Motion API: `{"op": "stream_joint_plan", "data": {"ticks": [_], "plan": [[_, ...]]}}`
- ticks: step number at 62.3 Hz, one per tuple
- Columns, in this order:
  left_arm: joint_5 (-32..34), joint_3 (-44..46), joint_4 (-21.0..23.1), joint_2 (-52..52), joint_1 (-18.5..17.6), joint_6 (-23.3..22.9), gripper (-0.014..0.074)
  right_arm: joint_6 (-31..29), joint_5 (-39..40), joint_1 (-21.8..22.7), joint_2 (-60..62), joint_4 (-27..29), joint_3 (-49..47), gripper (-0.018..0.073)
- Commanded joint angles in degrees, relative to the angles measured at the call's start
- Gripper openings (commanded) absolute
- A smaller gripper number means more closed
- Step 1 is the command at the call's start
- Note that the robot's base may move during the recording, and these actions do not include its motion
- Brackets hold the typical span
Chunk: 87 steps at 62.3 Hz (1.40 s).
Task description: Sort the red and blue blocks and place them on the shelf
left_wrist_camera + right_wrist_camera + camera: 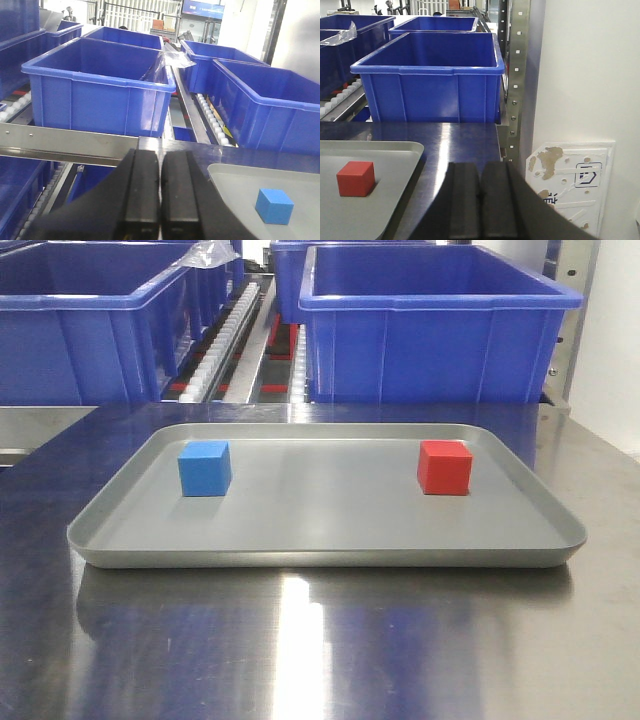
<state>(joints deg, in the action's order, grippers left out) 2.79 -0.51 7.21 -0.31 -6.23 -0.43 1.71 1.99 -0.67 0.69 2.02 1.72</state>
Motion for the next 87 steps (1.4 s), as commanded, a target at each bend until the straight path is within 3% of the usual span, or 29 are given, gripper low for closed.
{"op": "stream_joint_plan", "data": {"ticks": [1,30,57,87], "plan": [[4.9,-2.5,-0.1,-1.3,0.0,-0.4,0.0124,-0.3,4.9,-0.1,1.1,-0.5,-1.3,0.0051],[4.9,-2.5,-0.1,-1.3,0.0,-0.4,0.0124,-0.3,3.8,-0.1,1.1,-0.5,-2.5,0.0051],[4.9,-2.5,-0.1,-1.3,0.0,-0.4,0.0124,-0.3,-25.3,-0.1,-2.6,-0.5,-17.6,0.0051],[4.9,-2.5,-0.1,-1.3,0.0,-0.4,0.0124,-0.3,-38.3,-0.1,-24.4,-2.0,-29.7,0.0051]]}}
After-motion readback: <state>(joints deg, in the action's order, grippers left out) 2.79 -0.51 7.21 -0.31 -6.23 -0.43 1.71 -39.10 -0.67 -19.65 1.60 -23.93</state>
